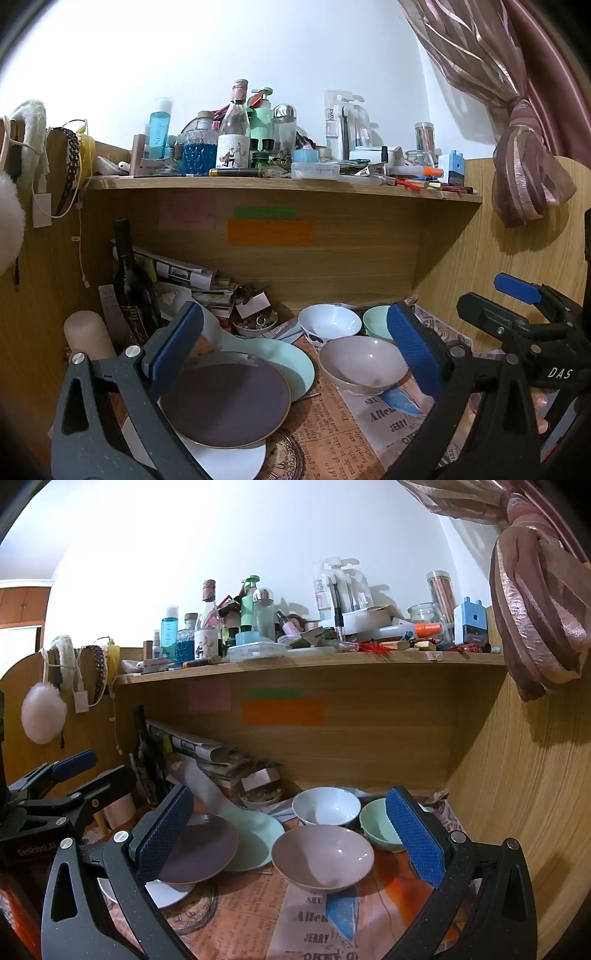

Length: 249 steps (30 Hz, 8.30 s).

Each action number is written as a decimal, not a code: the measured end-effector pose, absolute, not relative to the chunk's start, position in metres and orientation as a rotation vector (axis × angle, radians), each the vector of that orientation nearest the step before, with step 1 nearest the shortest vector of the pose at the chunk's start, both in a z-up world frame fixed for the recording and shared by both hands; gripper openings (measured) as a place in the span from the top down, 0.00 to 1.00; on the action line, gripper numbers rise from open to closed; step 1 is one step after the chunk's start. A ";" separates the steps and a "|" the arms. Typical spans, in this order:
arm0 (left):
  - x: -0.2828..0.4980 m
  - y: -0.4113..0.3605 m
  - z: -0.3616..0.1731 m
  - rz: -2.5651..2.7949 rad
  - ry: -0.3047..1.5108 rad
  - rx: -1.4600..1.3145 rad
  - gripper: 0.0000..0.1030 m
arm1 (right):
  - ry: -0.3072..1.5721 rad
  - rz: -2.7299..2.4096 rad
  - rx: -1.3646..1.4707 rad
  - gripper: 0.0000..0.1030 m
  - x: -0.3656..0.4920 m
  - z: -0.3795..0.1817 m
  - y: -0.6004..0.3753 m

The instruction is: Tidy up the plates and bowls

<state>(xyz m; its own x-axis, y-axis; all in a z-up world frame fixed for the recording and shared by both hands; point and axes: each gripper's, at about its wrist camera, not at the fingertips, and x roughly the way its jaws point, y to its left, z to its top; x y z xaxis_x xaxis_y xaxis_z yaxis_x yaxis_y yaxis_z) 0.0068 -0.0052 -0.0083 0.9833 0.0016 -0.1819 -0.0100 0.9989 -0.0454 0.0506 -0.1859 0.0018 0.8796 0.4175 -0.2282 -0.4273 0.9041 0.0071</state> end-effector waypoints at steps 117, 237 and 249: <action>0.152 0.181 -0.154 0.060 0.843 -0.137 0.17 | 0.834 0.571 -0.052 0.25 0.190 -0.148 -0.054; 0.081 0.007 -0.165 -0.074 0.944 -0.177 0.71 | 0.899 0.522 0.091 0.72 0.096 -0.163 -0.200; 0.094 0.004 -0.179 -0.083 0.986 -0.175 0.71 | 0.922 0.496 0.096 0.72 0.110 -0.172 -0.202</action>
<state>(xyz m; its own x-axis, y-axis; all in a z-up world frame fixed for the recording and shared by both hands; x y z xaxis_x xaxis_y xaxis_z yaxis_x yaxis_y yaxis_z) 0.0936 0.0040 -0.1791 0.5502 -0.1490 -0.8216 -0.0095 0.9828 -0.1846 0.1102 -0.2019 -0.1719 0.5008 0.4498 -0.7395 -0.3690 0.8838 0.2877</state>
